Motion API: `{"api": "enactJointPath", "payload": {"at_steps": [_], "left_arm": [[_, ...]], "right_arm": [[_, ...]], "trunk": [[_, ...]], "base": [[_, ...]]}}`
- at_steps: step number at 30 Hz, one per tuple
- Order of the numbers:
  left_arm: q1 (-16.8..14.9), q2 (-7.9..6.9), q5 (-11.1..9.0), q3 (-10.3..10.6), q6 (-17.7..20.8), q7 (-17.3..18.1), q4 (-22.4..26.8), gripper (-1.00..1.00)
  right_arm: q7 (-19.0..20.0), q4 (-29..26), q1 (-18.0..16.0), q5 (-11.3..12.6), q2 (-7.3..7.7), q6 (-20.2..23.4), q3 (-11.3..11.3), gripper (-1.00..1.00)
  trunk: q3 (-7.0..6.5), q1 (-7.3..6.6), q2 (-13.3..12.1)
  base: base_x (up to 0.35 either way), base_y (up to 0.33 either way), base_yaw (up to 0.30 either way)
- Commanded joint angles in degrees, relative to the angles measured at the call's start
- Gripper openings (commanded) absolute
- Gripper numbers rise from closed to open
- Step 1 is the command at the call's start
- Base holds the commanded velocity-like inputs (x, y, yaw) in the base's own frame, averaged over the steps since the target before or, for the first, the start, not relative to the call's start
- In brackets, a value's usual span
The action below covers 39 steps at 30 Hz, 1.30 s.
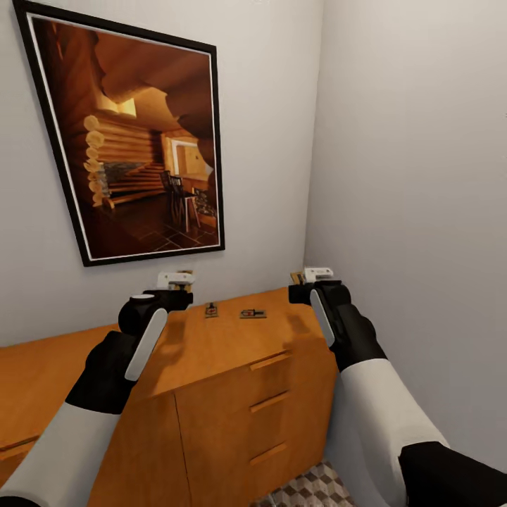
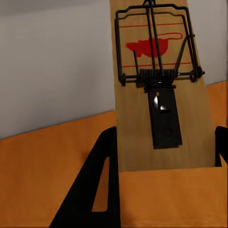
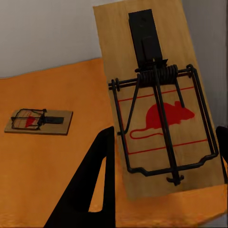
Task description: Take the four mousetraps from the cabinet in the bathroom and place them on the bathroom floor. Make sure all four end up on the same floor surface, and ensure that at least two of them are either under or directly next to the same bathroom sink.
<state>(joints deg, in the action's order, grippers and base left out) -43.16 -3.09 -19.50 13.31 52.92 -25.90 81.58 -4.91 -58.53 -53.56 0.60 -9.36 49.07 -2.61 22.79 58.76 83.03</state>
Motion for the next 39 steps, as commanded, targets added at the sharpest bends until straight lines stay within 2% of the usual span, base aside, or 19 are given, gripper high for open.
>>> {"api": "enactJointPath", "payload": {"at_steps": [1, 12, 16, 21, 32, 36, 39], "left_arm": [[0.10, -0.06, -0.49, 0.14, 0.16, -0.65, 0.06, -1.00], [1.17, -0.07, -0.54, 0.14, 0.44, -0.65, 0.07, -1.00], [2.44, -0.07, -0.50, 0.14, 0.19, -0.65, 0.14, -1.00], [3.92, -0.07, -0.22, 0.19, 0.09, -0.83, 0.62, -1.00], [5.93, 0.01, -0.10, 0.36, -0.20, -1.25, 0.84, -1.00], [6.64, 0.13, -0.08, 0.41, -0.22, -1.29, 0.84, -1.00], [8.15, 0.26, -0.03, 1.21, -0.42, -1.42, 0.85, -1.00]], "right_arm": [[-0.34, 0.00, -0.03, 0.17, -0.01, 0.21, -0.09, -1.00], [-0.55, 0.17, 0.16, 0.02, -0.09, -0.24, -0.11, -1.00], [-0.43, 0.17, 0.93, 0.00, -0.07, -0.28, -0.12, -1.00], [-0.30, -0.06, 3.62, -0.05, -0.05, -0.46, -0.12, -1.00], [0.17, -1.32, 10.68, -0.15, 0.37, -4.99, -0.19, -1.00], [0.22, -1.44, 12.32, -0.12, 0.45, -5.60, -0.20, -1.00], [0.24, -1.48, 13.49, -0.09, 0.44, -5.81, -0.20, -1.00]], "trunk": [[0.07, -0.04, 0.05], [0.07, -0.04, 0.05], [0.07, -0.04, 0.05], [0.07, -0.04, 0.05], [0.07, -0.04, 0.05], [0.07, -0.04, 0.05], [0.07, -0.04, 0.05]], "base": [[-0.333, 0.000, 0.000], [-0.343, 0.000, 0.000], [-0.347, 0.000, 0.000], [-0.347, 0.000, 0.000], [-0.348, 0.000, 0.000], [-0.349, 0.000, 0.000], [-0.349, 0.000, 0.000]]}}
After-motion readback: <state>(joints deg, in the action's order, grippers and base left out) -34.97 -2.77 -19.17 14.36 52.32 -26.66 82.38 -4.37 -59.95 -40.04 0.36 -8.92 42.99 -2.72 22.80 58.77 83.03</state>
